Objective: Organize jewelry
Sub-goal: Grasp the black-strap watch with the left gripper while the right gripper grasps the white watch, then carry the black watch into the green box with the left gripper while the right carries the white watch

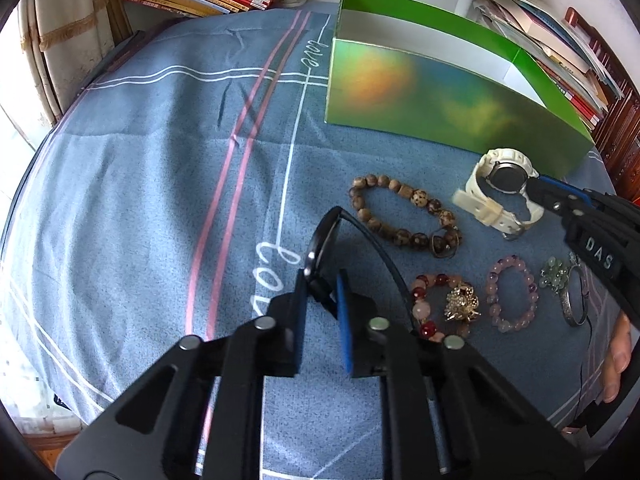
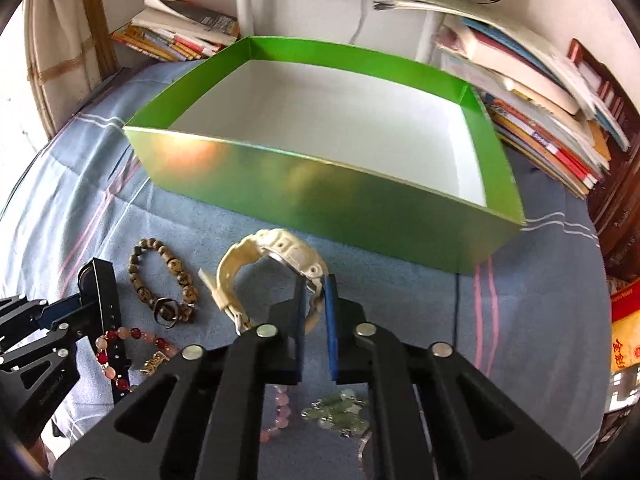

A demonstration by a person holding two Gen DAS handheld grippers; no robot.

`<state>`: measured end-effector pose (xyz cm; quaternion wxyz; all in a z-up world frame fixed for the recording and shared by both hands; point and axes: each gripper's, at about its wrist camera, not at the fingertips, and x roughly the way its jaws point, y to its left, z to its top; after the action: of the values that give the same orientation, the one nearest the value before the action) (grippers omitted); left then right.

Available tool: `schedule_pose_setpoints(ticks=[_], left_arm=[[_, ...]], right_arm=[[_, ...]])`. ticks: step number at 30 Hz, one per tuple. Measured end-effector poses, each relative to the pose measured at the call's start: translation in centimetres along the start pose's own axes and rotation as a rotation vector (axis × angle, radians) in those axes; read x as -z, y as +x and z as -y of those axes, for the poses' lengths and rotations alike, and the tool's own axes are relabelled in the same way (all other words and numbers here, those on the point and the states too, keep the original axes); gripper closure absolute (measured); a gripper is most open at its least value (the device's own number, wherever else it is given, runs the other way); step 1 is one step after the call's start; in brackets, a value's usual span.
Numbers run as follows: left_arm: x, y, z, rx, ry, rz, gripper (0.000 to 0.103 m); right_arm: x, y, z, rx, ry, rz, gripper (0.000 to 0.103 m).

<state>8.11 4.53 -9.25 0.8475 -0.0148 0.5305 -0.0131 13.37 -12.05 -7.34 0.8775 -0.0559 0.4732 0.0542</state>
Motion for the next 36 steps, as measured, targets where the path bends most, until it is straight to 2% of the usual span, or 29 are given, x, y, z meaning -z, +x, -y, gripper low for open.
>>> schedule_pose_setpoints(ticks=[5,8,11,16,18,20,23,26,31,36], left_arm=[[-0.2,-1.1,0.1,-0.004,0.005,0.046,0.096],[-0.4,-1.3,-0.1,0.001,-0.002,0.052,0.096],[-0.3,-0.9,-0.2,0.003,0.000,0.034,0.096],[-0.2,-0.5,-0.2,0.007,0.005,0.022,0.095],[-0.2,-0.2,-0.1,0.009,0.006,0.012,0.095],[-0.1,0.2,0.0,0.011,0.008,-0.001,0.094],[-0.3,0.3,0.2,0.008,0.015,0.003,0.093],[-0.3,0.4,0.2,0.002,0.015,0.008,0.095],[-0.7,0.1,0.2,0.005,0.016,0.024,0.096],[-1.6,-1.7,0.5,0.023,0.036,0.089,0.096]], right_arm=[[0.0,-1.4,1.3,0.066,0.042,0.040,0.101],[0.2,-1.6,1.9,0.078,0.063,0.038,0.101],[0.4,-1.4,2.0,0.051,0.080,0.019,0.100],[0.4,-0.7,1.0,0.025,0.058,0.004,0.085],[0.3,-0.3,0.6,0.013,0.051,-0.005,0.069],[0.2,0.2,0.2,0.005,0.047,-0.014,0.066],[0.3,1.0,-0.4,0.010,0.031,-0.026,0.067],[0.5,1.7,-0.6,0.008,0.024,-0.041,0.092],[0.5,1.5,0.3,-0.006,0.054,-0.039,0.093],[0.5,-0.4,1.4,0.012,0.085,0.005,0.093]])
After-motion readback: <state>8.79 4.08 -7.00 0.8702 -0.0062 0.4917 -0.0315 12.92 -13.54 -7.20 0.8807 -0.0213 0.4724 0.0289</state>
